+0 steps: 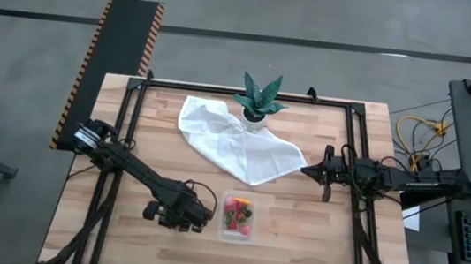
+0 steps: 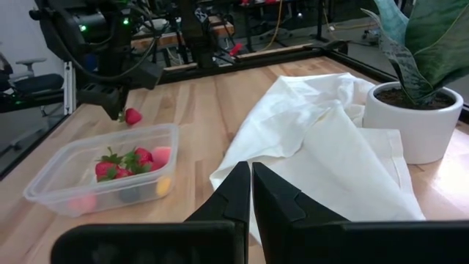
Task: Pick and placing Produce into tupperware
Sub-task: Put the red strawberry into the transparent bin
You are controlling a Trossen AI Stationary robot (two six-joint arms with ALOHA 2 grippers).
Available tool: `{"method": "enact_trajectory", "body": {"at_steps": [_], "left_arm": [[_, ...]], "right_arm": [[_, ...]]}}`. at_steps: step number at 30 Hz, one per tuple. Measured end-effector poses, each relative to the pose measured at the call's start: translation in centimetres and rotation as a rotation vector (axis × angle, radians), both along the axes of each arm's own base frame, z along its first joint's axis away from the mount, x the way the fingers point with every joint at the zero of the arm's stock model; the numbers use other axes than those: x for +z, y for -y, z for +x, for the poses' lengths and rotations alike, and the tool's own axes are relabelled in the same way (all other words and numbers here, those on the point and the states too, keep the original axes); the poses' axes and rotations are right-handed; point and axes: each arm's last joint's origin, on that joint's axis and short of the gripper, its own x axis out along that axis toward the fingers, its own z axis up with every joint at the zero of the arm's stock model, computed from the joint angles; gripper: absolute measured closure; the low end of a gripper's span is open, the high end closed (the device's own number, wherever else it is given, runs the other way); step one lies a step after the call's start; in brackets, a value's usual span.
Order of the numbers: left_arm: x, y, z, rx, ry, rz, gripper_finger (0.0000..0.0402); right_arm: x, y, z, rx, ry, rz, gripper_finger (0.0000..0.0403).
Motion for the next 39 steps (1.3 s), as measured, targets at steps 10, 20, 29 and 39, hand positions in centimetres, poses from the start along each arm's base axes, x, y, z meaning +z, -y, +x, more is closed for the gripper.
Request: {"method": "enact_trajectory", "body": {"at_steps": [10,20,29,39], "left_arm": [[0.0,0.01,0.0,-0.003,-0.001,-0.004,0.0363],[0.11,0.23,-0.11,-0.106,0.003,-0.094,0.04],[0.12,0.22,-0.11,-0.156,0.025,-0.099,0.0401],[0.95,0.33,0.17,-0.207,0.045,-0.104,0.0401]], "right_arm": [[0.0,0.0,0.0,0.002,0.0,0.001,0.0394],[-0.01,-0.01,0.0,0.003,0.0,0.001,0.0394],[0.0,0.0,0.0,0.002,0.0,0.001,0.0394],[0.0,-0.01,0.0,0.002,0.0,0.001,0.0394]]}}
